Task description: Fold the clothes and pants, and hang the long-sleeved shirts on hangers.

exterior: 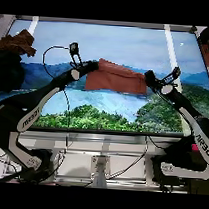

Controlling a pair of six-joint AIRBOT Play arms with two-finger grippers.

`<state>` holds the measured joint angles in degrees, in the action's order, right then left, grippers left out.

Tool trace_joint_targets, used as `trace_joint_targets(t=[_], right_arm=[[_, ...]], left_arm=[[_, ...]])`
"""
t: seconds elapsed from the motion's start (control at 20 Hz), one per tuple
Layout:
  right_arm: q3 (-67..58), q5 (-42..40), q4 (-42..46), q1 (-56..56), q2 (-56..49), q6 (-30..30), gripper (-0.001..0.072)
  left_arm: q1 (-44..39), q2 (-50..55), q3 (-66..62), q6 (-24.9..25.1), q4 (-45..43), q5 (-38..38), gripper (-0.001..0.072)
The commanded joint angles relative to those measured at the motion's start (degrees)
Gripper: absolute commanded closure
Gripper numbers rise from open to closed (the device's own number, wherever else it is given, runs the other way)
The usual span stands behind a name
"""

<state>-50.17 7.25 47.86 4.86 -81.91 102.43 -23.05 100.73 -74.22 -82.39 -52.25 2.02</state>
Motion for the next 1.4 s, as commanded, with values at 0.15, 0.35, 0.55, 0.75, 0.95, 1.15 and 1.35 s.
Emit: trace_joint_targets(t=[0.15, 0.35, 0.55, 0.75, 0.95, 1.15, 1.35], right_arm=[[-0.52, -2.75, 0.04, 0.17, -0.24, -0.02, 0.0694], [-0.52, -3.43, 0.04, 0.17, -0.24, -0.02, 0.0694], [-0.55, -3.76, 0.04, 0.17, -0.26, -0.02, 0.0694], [-0.55, -3.85, 0.02, 0.17, -0.24, -0.02, 0.0693], [-0.55, -5.05, 1.09, 0.17, -0.24, -0.09, 0.019], [-0.55, -3.87, 6.73, 0.09, 0.11, -3.67, 0.0184], [-2.03, 8.74, 7.76, -4.74, 0.96, -10.29, 0.0184]], left_arm=[[-4.76, 0.2, -2.84, 5.31, -9.49, -11.85, 0.0691], [-4.94, 3.52, -3.04, 5.25, -9.05, -13.03, 0.069], [-4.94, 5.16, -3.06, 5.25, -9.05, -14.08, 0.069], [-4.94, 5.4, -3.06, 5.27, -9.07, -17.77, 0.0668], [-4.94, 5.4, -3.06, 5.27, -9.09, -23.08, 0.0092], [-4.57, 4.79, -3.06, 5.27, -9.03, -22.75, 0.0066], [-1.4, 0.87, -3.08, 5.25, -9.03, -6.99, 0.0067]])
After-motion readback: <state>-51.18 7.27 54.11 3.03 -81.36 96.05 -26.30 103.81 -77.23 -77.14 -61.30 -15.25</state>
